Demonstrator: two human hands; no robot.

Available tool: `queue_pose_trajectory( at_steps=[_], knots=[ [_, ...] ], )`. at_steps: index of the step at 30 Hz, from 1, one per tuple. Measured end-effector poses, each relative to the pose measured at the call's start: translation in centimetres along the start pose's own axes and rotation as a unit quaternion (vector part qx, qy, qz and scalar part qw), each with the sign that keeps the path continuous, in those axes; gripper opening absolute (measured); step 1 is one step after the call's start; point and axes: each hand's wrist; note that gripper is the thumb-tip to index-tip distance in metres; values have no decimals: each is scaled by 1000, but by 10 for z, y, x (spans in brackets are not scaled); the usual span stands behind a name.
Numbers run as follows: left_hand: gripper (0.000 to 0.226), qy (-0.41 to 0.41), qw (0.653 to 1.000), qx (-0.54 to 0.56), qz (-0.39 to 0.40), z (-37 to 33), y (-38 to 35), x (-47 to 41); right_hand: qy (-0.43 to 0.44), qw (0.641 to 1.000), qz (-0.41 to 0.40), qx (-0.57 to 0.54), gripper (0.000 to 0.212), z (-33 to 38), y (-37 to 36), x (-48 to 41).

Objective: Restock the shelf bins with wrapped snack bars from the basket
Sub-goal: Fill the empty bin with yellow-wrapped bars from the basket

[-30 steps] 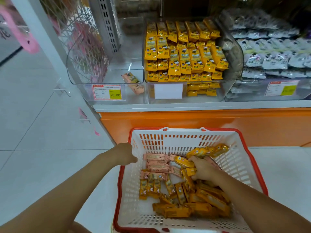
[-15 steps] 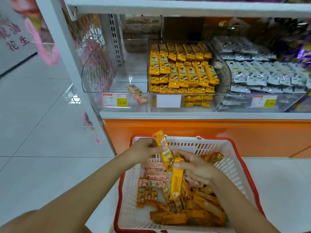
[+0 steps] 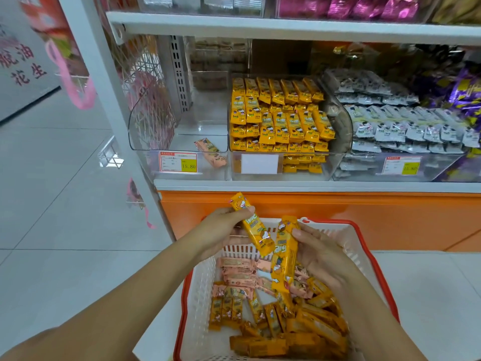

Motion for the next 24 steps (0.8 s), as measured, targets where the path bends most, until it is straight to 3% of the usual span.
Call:
queue_pose_trajectory(
  at_steps=[2, 6, 9, 16, 19, 21, 24],
  knots=[
    [29, 42, 998, -11, 38, 1, 0, 1, 3, 999, -11, -36, 70, -2, -1, -1],
    [37, 104, 984, -37, 138, 5, -10, 6, 20, 998, -22, -59, 49, -2, -12, 2],
    [40, 99, 985, -1, 138, 6, -20, 7, 38, 998, -42, -16, 75, -2, -27, 4],
    [43, 112, 987, 31, 115, 7, -30, 2, 65, 992, -109, -5, 32, 8, -34, 16],
    [44, 124, 986, 43, 100, 7, -32, 0, 75, 975, -185, 96, 20, 9, -35, 20],
    [46, 131, 986, 49, 94, 6, -32, -1, 70, 963, -204, 164, 24, 12, -35, 23],
    [38, 131, 984, 53, 105, 2, -32, -2, 51, 958, -192, 209, 48, 16, -30, 24]
  ],
)
Point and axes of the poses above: each hand's wrist, its own x-axis away from the middle knuckle, its own y-axis out of the back of the hand, z = x × y, and after that the axes turned 14 degrees about -y, right-handed
